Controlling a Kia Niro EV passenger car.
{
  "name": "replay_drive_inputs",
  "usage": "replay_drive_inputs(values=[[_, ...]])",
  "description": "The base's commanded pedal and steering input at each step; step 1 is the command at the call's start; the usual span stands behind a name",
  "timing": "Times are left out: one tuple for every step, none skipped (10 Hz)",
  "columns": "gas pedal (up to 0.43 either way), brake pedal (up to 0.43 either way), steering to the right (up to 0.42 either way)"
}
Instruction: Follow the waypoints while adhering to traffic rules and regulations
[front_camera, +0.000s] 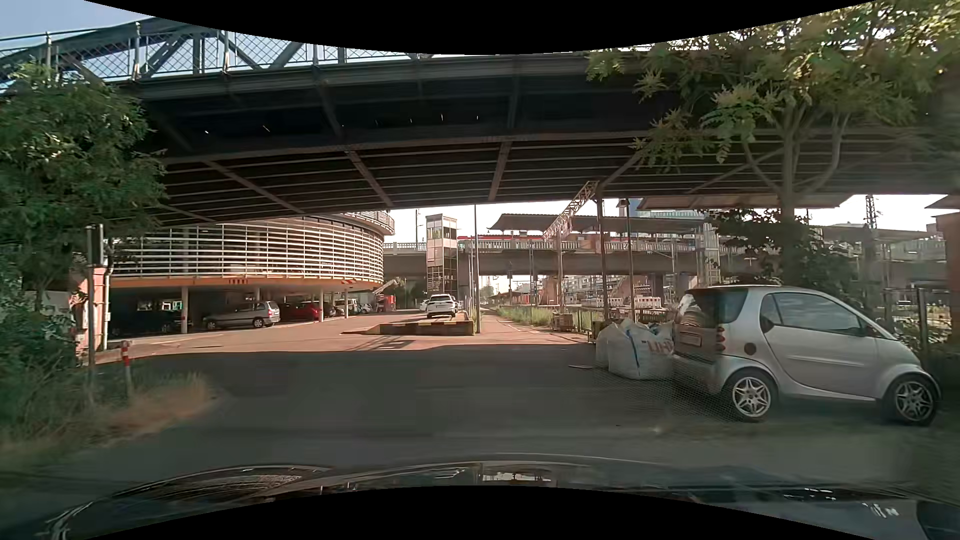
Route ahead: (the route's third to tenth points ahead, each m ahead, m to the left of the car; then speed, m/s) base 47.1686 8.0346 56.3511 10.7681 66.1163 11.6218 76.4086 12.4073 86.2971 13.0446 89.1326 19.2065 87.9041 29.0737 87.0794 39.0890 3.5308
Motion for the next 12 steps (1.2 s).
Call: replay_drive_inputs(values=[[0.02, 0.0, -0.039], [0.02, 0.0, -0.048], [0.02, 0.0, -0.061], [0.02, 0.0, -0.071], [0.02, 0.0, -0.084], [0.02, 0.0, -0.099], [0.02, 0.0, -0.114], [0.02, 0.0, -0.126], [0.02, 0.0, -0.143], [0.02, 0.0, -0.159], [0.02, 0.0, -0.172], [0.028, 0.0, -0.187]])
